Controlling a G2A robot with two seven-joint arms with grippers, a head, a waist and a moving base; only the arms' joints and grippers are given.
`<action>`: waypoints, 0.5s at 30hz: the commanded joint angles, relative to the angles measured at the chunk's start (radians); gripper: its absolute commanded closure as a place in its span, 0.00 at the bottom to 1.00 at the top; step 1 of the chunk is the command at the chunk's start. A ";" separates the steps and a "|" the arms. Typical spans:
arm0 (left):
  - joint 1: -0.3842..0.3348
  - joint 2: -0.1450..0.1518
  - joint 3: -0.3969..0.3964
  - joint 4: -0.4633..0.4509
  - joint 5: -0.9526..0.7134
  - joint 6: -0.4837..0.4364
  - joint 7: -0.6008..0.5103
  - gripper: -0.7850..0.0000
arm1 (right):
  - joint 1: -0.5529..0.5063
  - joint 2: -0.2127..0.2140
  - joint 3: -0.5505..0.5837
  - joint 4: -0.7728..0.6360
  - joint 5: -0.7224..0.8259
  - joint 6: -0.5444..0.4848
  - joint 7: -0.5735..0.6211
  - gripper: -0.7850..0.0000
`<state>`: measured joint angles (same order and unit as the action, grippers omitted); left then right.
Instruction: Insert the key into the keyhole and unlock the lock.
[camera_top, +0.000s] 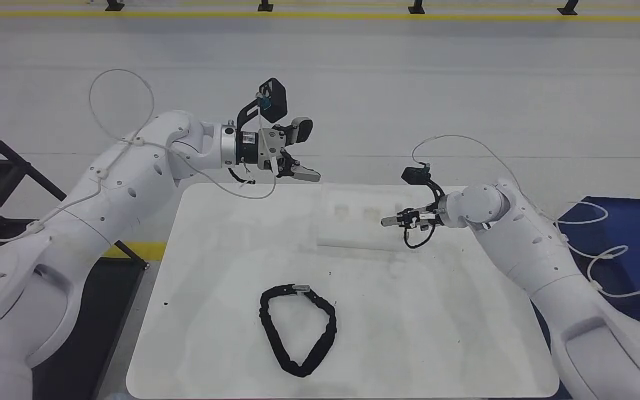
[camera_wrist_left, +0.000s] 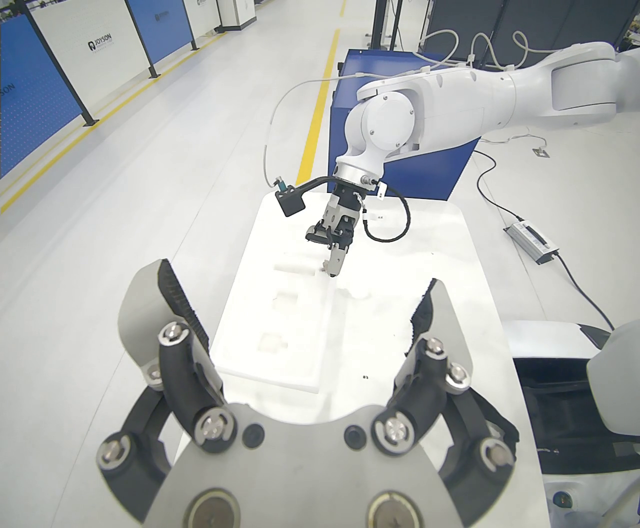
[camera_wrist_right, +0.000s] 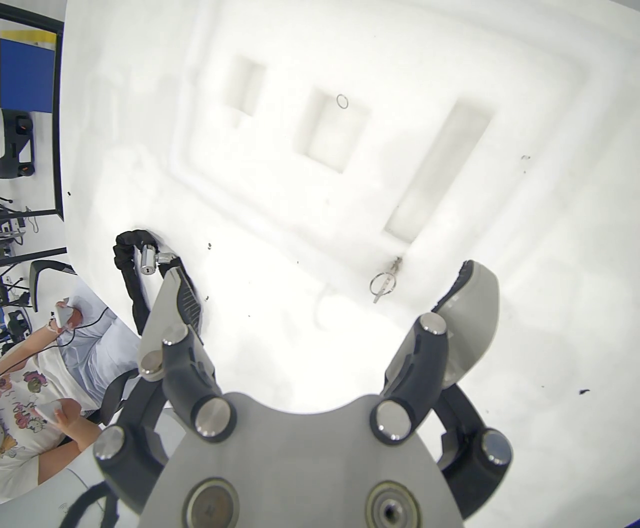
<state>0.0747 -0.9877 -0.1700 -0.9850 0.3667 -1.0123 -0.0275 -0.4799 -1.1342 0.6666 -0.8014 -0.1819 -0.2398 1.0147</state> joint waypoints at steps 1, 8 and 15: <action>0.000 0.000 0.000 0.000 0.000 0.000 0.000 0.00 | 0.000 0.000 0.000 0.000 0.000 0.000 0.000 0.00; 0.000 0.000 0.000 0.000 0.000 0.000 0.000 0.00 | 0.000 0.000 0.000 0.000 0.000 0.000 0.000 0.00; 0.000 0.000 0.000 0.000 0.000 0.000 0.000 0.00 | -0.026 -0.001 -0.022 -0.079 -0.109 0.179 0.004 0.00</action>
<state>0.0747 -0.9878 -0.1700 -0.9850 0.3667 -1.0123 -0.0275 -0.5056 -1.1356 0.6487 -0.8716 -0.2641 -0.0971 1.0119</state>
